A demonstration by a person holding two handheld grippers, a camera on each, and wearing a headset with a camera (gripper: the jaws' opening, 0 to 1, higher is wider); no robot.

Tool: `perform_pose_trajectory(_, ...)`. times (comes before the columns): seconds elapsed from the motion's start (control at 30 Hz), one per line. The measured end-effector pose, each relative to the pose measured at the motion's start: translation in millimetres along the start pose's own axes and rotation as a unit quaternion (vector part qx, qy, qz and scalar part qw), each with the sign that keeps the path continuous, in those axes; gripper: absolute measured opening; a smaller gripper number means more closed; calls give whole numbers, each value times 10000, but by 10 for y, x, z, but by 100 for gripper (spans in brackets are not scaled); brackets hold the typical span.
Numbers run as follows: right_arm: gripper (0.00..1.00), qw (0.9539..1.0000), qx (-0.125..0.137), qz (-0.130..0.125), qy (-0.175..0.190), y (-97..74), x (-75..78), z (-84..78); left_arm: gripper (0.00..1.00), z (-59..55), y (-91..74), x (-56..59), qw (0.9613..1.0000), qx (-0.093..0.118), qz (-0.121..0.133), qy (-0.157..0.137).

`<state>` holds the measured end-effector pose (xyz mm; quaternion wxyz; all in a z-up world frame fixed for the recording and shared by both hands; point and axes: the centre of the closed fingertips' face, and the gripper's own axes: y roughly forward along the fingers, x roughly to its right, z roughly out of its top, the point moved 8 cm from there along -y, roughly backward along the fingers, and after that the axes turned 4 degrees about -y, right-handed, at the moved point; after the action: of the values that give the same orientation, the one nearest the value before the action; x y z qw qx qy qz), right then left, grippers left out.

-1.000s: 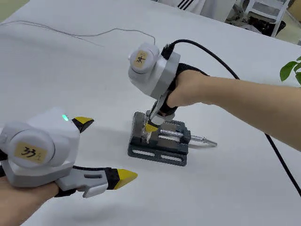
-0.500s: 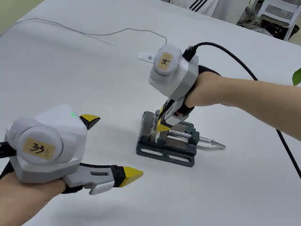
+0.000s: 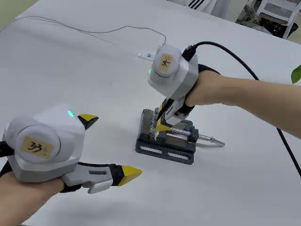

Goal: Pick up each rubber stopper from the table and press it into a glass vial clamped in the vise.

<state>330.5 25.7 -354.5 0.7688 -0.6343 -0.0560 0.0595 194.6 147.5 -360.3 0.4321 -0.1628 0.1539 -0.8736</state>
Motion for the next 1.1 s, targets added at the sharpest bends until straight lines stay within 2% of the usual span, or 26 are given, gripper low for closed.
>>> perform_pose_trajectory(0.2,15,10000,57,-80,-18,-39,0,-32,88,3,-14,-22,10000,7,27,-16)
perform_pose_trajectory(0.33,12,9998,165,-85,27,-118,34,-57,88,4,-16,-37,10000,9,42,-32)
perform_pose_trajectory(0.5,11,9983,550,167,71,-126,68,-60,88,3,-5,-48,10000,9,42,-43)
perform_pose_trajectory(0.53,10,9982,546,199,156,-123,64,-73,88,1,-2,-49,10000,6,40,-54)
perform_pose_trajectory(0.7,7,9983,551,182,109,-100,74,-97,88,-13,8,-50,10000,-22,22,-59)
perform_pose_trajectory(0.87,4,9972,675,263,159,-95,33,-61,88,-26,24,-62,10000,-44,6,-74)
perform_pose_trajectory(1.1,0,9972,668,312,154,-64,7,-20,88,-46,46,-74,9999,-78,-11,-114)
